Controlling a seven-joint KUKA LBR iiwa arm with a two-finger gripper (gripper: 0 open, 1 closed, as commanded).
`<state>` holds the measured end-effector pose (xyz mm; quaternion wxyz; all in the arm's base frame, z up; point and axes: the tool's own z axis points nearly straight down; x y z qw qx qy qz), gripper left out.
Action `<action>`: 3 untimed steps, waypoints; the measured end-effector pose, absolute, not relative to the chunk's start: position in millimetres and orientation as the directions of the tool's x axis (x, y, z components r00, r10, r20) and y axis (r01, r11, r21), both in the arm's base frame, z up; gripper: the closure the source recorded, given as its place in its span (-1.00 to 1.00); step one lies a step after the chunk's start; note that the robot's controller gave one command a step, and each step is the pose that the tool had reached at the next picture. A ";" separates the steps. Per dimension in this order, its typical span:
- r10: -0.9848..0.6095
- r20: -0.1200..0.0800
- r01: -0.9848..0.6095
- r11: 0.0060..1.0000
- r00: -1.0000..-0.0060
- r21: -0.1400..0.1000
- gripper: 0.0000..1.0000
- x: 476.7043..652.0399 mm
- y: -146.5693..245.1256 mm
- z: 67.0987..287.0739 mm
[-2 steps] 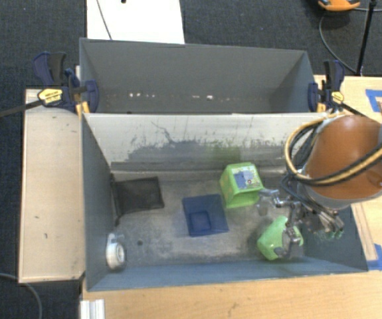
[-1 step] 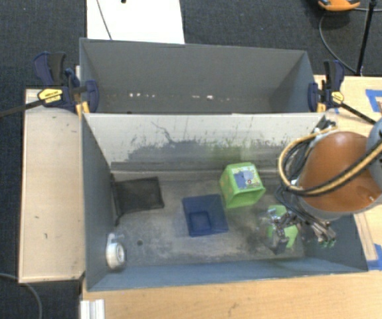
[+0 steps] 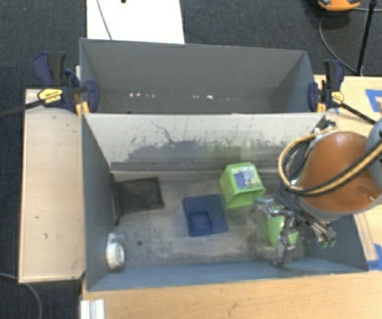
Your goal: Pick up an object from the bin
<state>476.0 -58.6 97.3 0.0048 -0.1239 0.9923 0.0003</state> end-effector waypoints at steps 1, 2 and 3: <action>-0.246 -0.010 -0.246 0.969 -0.969 -0.001 -1.00 476.0 -58.6 97.3; -0.302 -0.013 -0.302 0.953 -0.953 -0.001 -1.00 505.3 -112.6 92.3; -0.280 -0.015 -0.280 0.960 -0.960 -0.004 -1.00 510.3 -138.4 77.4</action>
Offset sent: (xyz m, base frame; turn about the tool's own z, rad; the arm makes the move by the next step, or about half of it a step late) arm 0.0364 -0.0743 -0.0073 -0.0697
